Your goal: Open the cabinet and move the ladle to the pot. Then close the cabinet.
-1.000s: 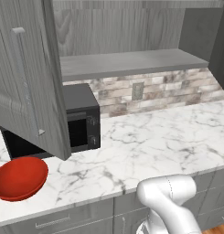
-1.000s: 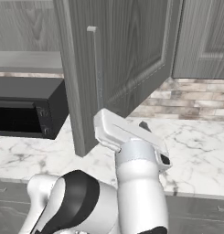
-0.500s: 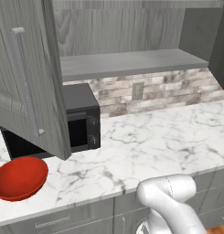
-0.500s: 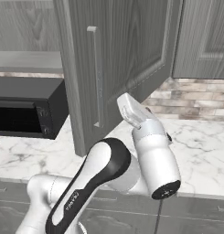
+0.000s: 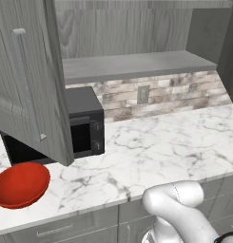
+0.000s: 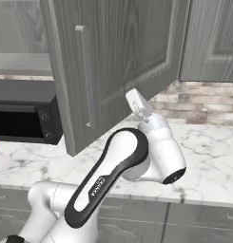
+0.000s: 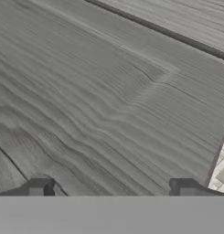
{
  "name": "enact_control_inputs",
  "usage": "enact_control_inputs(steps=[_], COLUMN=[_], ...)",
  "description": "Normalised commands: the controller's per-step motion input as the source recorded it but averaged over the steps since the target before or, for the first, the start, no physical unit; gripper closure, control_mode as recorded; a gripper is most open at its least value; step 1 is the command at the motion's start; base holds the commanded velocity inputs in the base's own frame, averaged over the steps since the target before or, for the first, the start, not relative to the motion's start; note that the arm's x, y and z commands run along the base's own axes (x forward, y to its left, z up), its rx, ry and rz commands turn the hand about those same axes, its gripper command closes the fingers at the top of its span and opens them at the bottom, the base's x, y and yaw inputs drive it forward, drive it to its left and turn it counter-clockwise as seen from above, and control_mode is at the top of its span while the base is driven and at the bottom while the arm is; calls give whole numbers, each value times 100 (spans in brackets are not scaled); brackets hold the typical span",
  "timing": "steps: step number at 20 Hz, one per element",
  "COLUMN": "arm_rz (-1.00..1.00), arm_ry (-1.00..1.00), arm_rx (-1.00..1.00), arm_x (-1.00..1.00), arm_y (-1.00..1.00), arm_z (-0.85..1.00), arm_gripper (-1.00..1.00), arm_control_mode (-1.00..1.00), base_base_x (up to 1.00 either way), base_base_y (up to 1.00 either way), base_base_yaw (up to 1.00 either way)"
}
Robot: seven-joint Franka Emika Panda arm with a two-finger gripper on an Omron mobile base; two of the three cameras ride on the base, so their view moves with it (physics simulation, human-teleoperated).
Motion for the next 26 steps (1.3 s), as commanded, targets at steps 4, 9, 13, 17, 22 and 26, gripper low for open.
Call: enact_control_inputs(steps=[4,9,13,17,22,26], arm_rz=[8,4,0,0,0,0], arm_ry=[-8,-10,-6,-3,-2,-1], arm_rx=[2,0,0,0,0,0], arm_x=[47,47,55,66,74,65], arm_y=[52,61,58,42,33,32], arm_z=[0,0,0,0,5,20], arm_gripper=[-100,-100,-100,-100,-100,-100], arm_control_mode=[-100,-100,-100,-100,-100,-100], base_base_x=[0,0,0,0,0,0], base_base_y=[0,0,0,0,0,0], base_base_yaw=[0,0,0,0,0,0])
